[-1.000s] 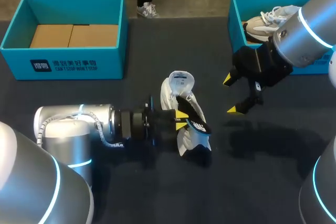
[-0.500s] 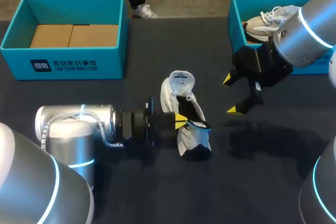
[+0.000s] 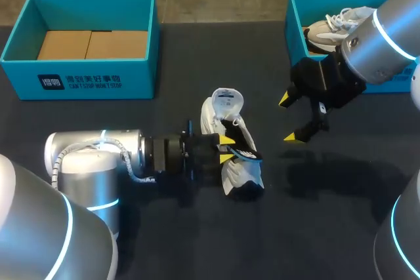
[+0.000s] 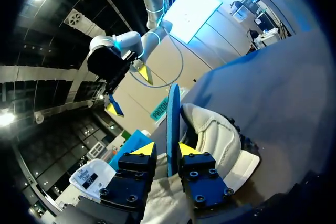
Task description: Take the shoe out of the shoebox, open the shoe tongue, remove and reinsert the insole, then place the shoe into the shoebox
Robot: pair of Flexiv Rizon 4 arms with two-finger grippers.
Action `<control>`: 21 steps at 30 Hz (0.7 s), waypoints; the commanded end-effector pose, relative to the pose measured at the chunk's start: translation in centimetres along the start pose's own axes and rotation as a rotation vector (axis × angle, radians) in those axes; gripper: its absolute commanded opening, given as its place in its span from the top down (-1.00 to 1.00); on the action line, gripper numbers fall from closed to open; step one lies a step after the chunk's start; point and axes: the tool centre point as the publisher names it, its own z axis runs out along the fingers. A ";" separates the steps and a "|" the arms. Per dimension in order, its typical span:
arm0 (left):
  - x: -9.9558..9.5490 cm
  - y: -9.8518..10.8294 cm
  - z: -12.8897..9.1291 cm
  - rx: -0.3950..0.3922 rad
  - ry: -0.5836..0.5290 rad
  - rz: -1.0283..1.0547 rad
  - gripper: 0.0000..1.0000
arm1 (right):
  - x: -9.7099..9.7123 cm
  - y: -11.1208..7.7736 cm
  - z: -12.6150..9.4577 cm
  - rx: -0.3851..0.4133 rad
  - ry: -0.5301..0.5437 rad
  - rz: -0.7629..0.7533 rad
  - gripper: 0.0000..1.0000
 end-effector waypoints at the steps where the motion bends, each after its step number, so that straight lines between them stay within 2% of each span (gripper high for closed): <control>1: -0.2 -0.8 0.3 0.011 0.002 0.010 0.51 | -0.1 0.0 0.1 0.000 0.000 -0.001 -1.00; 6: -0.2 -1.2 1.1 0.031 0.015 0.018 0.62 | -0.1 0.0 0.1 0.000 0.000 -0.001 -1.00; 7: -0.1 -1.2 1.1 0.032 0.016 0.018 0.67 | -0.1 0.0 0.1 0.000 0.000 -0.001 -1.00; 10: 0.2 -1.0 1.2 0.032 0.025 0.010 1.00 | -0.1 0.0 0.1 0.000 0.000 -0.001 -1.00; 21: 0.0 0.6 0.7 -0.004 0.054 0.014 1.00 | -0.1 0.0 0.1 0.000 0.000 -0.001 -1.00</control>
